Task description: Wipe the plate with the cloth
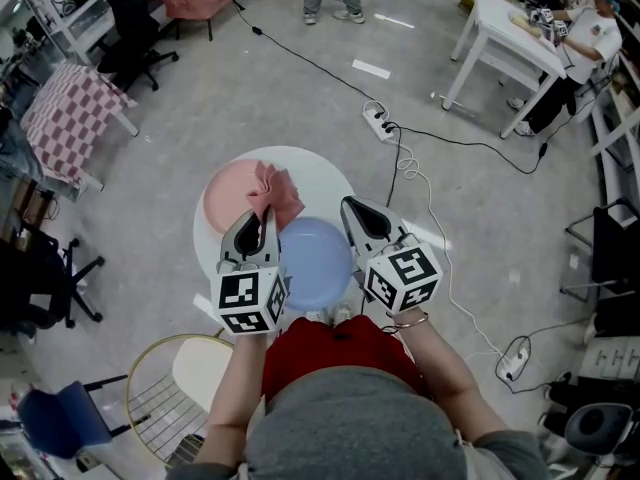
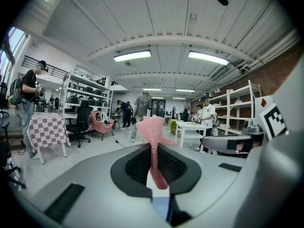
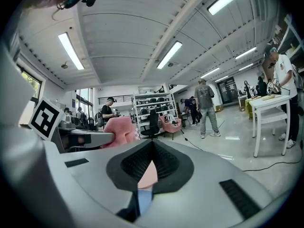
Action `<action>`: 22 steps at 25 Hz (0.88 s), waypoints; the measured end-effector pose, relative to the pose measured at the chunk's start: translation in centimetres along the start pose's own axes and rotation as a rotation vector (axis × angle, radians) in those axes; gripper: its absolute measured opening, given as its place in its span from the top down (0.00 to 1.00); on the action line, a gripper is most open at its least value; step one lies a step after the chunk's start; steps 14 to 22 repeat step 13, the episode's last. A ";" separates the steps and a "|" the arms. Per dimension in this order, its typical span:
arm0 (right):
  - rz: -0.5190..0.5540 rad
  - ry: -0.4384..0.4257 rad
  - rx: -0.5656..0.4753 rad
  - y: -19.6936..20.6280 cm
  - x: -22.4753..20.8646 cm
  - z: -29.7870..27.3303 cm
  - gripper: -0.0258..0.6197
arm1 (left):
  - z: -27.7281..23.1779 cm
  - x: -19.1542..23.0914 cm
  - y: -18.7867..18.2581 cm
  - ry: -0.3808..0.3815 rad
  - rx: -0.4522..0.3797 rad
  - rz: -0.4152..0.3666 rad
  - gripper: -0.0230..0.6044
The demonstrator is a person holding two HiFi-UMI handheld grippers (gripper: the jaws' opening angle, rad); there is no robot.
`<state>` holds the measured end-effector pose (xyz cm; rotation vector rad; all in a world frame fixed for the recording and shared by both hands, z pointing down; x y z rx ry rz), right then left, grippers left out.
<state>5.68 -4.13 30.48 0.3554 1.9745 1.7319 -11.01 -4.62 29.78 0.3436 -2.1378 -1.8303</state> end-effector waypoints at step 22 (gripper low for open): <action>0.002 -0.012 -0.005 0.2 -0.2 -0.1 0.92 | 0.1 -0.4 0.4 -0.005 0.011 -0.007 0.92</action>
Point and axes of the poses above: the fingertips, and each gripper's own axes: z backward along the fingers, x to its left, y out of its underside, the point moved 4 cm from there along z, backward along the fingers, and after that the axes turned 5 degrees about -x, right-handed, at the moved point
